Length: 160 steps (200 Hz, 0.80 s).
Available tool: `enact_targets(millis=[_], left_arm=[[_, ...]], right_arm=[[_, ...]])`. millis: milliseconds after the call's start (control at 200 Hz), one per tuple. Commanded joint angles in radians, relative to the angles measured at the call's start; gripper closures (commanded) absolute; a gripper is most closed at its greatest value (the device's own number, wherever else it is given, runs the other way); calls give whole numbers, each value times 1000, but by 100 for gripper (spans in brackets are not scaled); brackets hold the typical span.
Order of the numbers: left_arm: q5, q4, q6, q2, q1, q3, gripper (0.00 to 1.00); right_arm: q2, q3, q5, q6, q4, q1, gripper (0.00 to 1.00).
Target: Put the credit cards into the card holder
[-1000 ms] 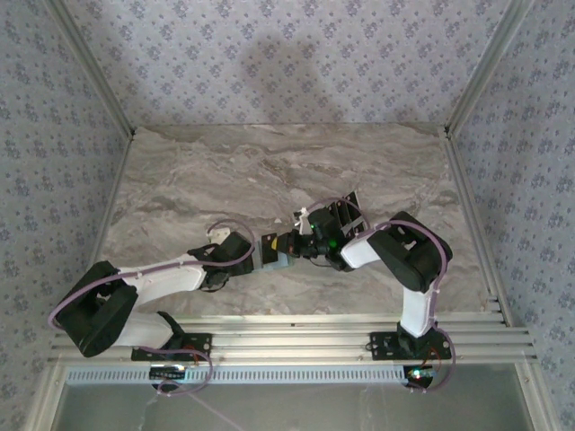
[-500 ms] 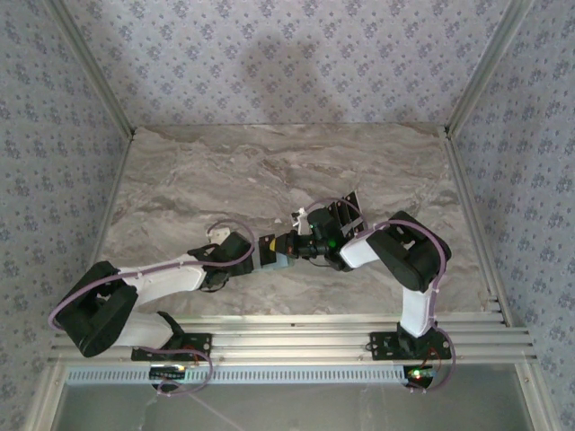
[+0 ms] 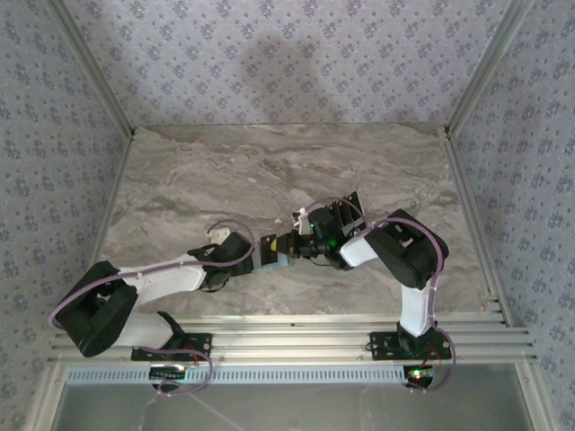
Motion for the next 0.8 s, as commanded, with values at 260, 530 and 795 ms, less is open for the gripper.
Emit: enact_targets(millis=[260,530,795], left_arm=[[2,-102,8,27,-5,-36,5],[2,-101,7,32,-6,-33,5],[2,-103,8,31,-6,-33,5]], right_arm=[[42,22,-48,-31,-13,-10,100],[42,32,-59,-37,-25,6,100],[33,25,-53,-53,-44,7,100]])
